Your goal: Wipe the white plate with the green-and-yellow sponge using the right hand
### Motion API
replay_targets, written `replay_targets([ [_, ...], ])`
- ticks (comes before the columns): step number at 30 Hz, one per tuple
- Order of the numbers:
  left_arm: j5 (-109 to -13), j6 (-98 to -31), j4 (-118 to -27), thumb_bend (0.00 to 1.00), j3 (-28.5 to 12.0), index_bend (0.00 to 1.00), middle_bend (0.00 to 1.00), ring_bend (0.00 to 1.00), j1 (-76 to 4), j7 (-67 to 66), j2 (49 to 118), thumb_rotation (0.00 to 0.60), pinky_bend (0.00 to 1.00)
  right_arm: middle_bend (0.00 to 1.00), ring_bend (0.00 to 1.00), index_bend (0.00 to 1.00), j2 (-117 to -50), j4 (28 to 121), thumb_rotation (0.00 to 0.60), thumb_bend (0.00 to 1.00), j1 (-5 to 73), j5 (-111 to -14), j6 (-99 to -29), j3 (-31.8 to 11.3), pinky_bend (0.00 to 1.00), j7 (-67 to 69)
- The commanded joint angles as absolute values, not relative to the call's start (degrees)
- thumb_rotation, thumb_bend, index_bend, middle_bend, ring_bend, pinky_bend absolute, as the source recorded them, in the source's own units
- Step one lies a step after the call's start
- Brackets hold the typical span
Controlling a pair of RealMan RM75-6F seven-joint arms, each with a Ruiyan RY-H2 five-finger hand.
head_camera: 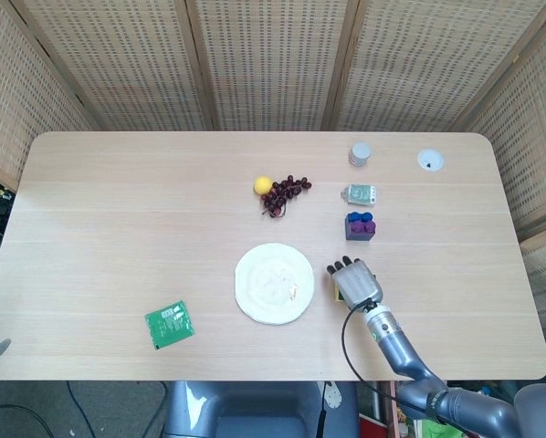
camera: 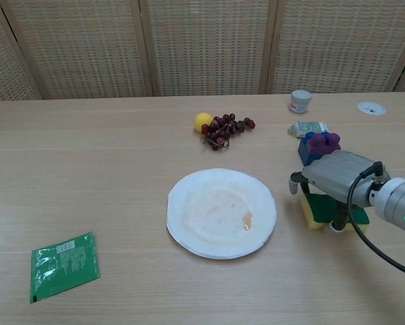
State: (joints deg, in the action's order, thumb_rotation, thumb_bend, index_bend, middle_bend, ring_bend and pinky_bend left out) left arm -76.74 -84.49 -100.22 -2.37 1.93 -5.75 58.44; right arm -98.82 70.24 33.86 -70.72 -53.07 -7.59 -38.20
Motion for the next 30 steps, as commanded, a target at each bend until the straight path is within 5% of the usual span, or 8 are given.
replay_targets([
  [1,-76.70,-84.64,-100.19,0.00,-2.37,0.00,0.00,0.00,2.02,-5.26,58.23,0.600,0.00,0.43,0.34,0.37,-99.84,68.91,0.600,0.17,34.34,-72.31,-54.21,-7.13,0.57,-36.58],
  [18,-76.22,-83.59,-100.06,0.00,-2.18,0.00,0.00,0.00,1.54,-4.31,57.68,0.600,0.00,0.49,0.39,0.41,-92.08,82.17,0.600,0.27,36.79,-83.54,-58.51,-6.90,0.59,-18.95],
  [30,-74.72,-82.26,-99.93,0.00,-2.52,0.00,0.00,0.00,0.90,-3.98,57.52,0.600,0.00,0.49,0.39,0.41,-95.96,79.56,0.600,0.27,40.89,-81.87,-54.60,-9.32,0.59,-10.49],
])
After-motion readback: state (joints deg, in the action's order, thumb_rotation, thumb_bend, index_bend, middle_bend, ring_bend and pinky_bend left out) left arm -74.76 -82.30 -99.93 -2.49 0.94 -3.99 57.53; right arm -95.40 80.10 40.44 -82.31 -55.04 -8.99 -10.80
